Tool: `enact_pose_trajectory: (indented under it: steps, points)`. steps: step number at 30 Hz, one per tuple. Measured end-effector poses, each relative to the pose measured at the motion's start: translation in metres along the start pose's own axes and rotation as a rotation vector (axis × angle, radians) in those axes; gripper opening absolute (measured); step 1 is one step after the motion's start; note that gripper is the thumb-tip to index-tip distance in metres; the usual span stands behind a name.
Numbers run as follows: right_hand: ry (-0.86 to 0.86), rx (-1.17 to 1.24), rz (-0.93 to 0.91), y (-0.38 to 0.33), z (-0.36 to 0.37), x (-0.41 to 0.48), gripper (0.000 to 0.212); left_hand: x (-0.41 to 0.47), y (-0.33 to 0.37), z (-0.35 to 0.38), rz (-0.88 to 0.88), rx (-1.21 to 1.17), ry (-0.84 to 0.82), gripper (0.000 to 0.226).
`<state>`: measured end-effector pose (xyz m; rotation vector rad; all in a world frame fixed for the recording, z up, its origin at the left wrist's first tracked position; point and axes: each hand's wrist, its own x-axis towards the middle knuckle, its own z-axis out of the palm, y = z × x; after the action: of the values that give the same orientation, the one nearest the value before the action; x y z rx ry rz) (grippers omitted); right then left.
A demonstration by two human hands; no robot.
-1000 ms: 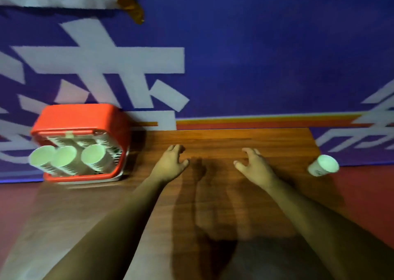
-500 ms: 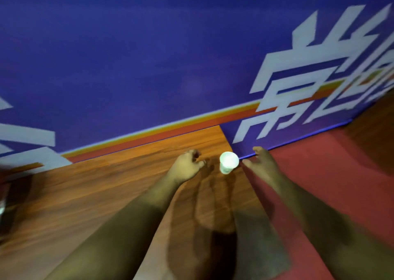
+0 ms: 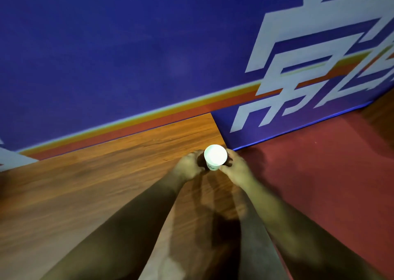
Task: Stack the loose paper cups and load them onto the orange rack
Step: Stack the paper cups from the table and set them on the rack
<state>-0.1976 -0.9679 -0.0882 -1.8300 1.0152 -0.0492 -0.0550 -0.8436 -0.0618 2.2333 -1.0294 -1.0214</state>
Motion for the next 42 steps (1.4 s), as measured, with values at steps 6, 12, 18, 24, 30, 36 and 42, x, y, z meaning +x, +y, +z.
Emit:
enact_pose_trajectory:
  steps: [6,12,18,24,30,36,42]
  points:
    - [-0.034,0.070,-0.093,-0.033,0.012,-0.021,0.068,-0.029,-0.015,-0.019,0.029,-0.214,0.101,0.061]
    - [-0.116,0.096,-0.199,-0.119,0.038,-0.056,0.046,-0.101,-0.037,-0.090,0.056,-0.331,0.239,0.049]
    - [-0.279,0.087,-0.372,-0.230,0.111,-0.111,0.044,-0.215,-0.081,-0.175,0.028,-0.377,0.424,0.048]
    - [-0.418,0.033,-0.490,-0.319,0.218,-0.177,0.047,-0.341,-0.158,-0.239,-0.030,-0.367,0.592,0.058]
    - [-0.511,-0.020,-0.553,-0.387,0.354,-0.247,0.048,-0.456,-0.270,-0.294,-0.123,-0.349,0.696,0.054]
    - [-0.514,0.007,-0.529,-0.443,0.479,-0.295,0.045,-0.530,-0.371,-0.348,-0.137,-0.312,0.759,0.048]
    - [-0.507,0.038,-0.502,-0.469,0.561,-0.307,0.060,-0.548,-0.449,-0.380,-0.116,-0.271,0.772,0.058]
